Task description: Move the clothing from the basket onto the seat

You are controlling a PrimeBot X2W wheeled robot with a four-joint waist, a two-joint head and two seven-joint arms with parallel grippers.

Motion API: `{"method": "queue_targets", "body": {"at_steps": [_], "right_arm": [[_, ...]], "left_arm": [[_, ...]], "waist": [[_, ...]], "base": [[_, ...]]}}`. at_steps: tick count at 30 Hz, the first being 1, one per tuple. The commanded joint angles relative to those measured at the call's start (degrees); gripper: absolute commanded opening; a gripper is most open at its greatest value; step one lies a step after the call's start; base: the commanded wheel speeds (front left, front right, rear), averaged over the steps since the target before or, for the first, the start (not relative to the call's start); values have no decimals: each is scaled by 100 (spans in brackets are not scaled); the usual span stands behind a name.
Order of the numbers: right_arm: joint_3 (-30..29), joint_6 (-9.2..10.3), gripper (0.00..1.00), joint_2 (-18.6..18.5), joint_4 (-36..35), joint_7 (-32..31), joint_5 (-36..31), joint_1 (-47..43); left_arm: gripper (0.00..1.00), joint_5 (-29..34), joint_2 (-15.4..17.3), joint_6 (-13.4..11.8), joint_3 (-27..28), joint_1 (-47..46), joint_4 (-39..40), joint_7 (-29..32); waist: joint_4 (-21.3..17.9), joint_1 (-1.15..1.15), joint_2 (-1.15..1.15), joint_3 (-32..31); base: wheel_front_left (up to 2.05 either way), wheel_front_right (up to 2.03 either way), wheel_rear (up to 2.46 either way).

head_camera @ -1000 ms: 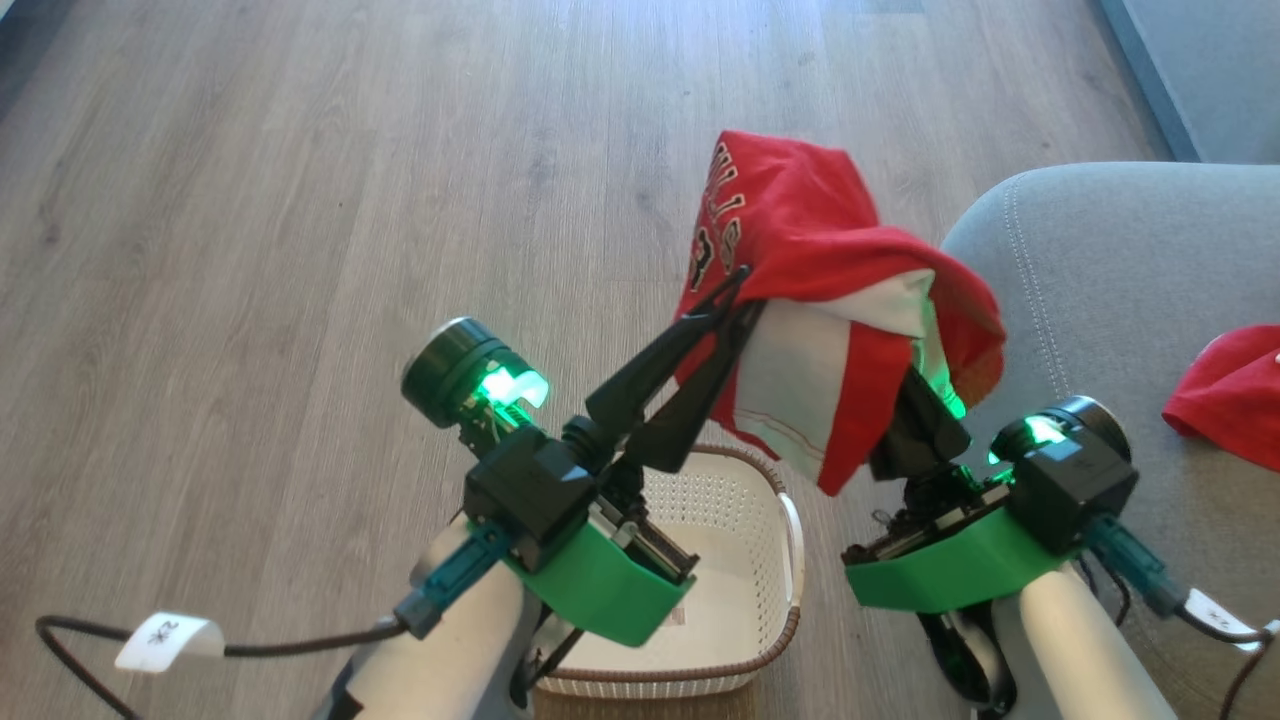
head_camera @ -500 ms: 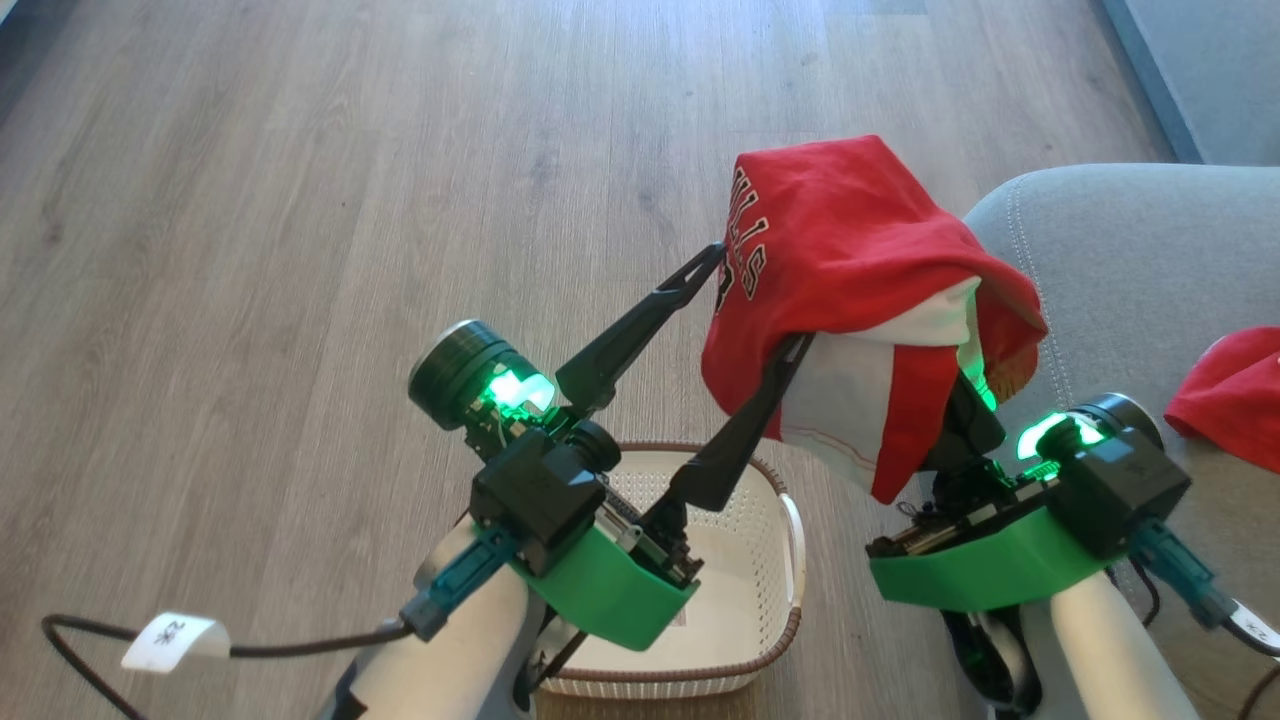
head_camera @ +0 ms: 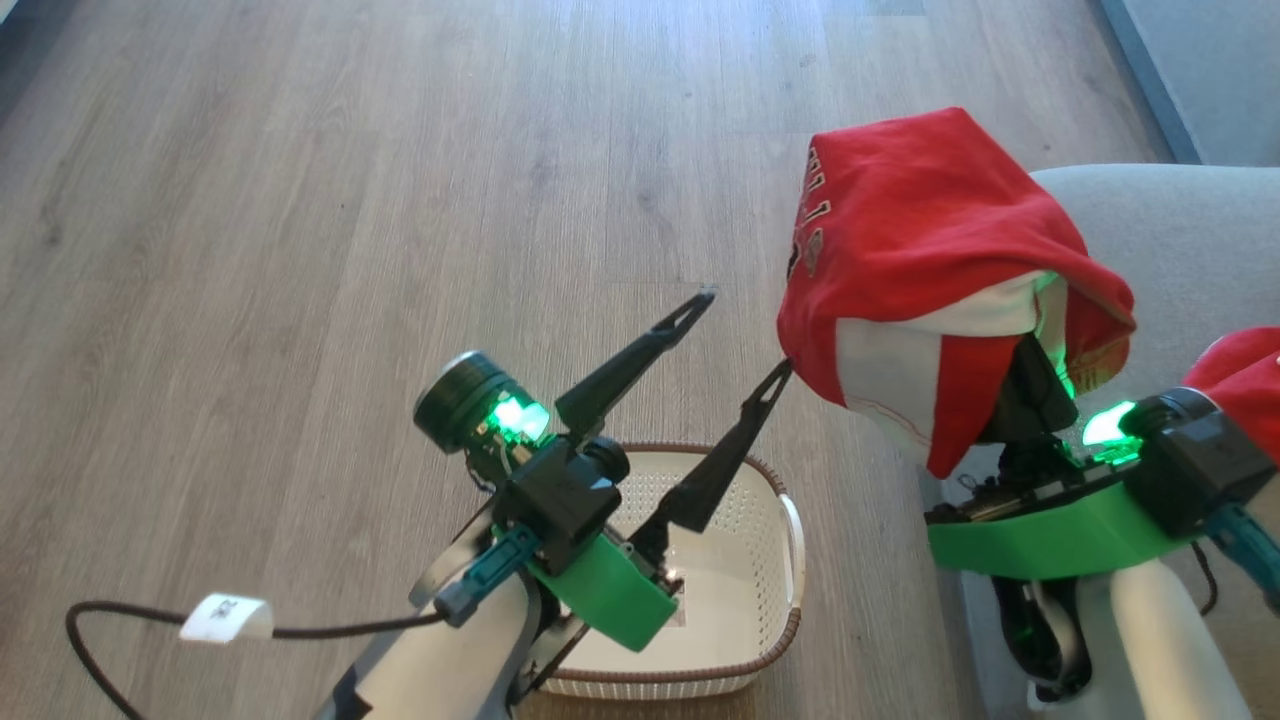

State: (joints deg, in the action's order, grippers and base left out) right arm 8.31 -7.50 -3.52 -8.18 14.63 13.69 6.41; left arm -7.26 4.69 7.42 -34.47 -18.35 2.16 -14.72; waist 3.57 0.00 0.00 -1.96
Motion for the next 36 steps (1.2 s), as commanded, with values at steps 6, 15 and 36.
{"method": "queue_targets", "body": {"at_steps": [6,15,36], "right_arm": [[-140,1,0,64,-251,37,-14,342],[-418,1,0,64,-331,37,-13,384],[-562,1,0,64,-399,37,-62,384]], "left_arm": [[100,-47,176,6,116,40,-230,-28],[100,195,153,6,254,400,-1002,-28],[100,403,41,-48,602,731,-1816,-28]], "waist": [[-11,0,0,-24],[-85,0,0,-26],[-486,0,0,71]], "base": [[0,0,0],[0,0,0],[0,0,0]]}}
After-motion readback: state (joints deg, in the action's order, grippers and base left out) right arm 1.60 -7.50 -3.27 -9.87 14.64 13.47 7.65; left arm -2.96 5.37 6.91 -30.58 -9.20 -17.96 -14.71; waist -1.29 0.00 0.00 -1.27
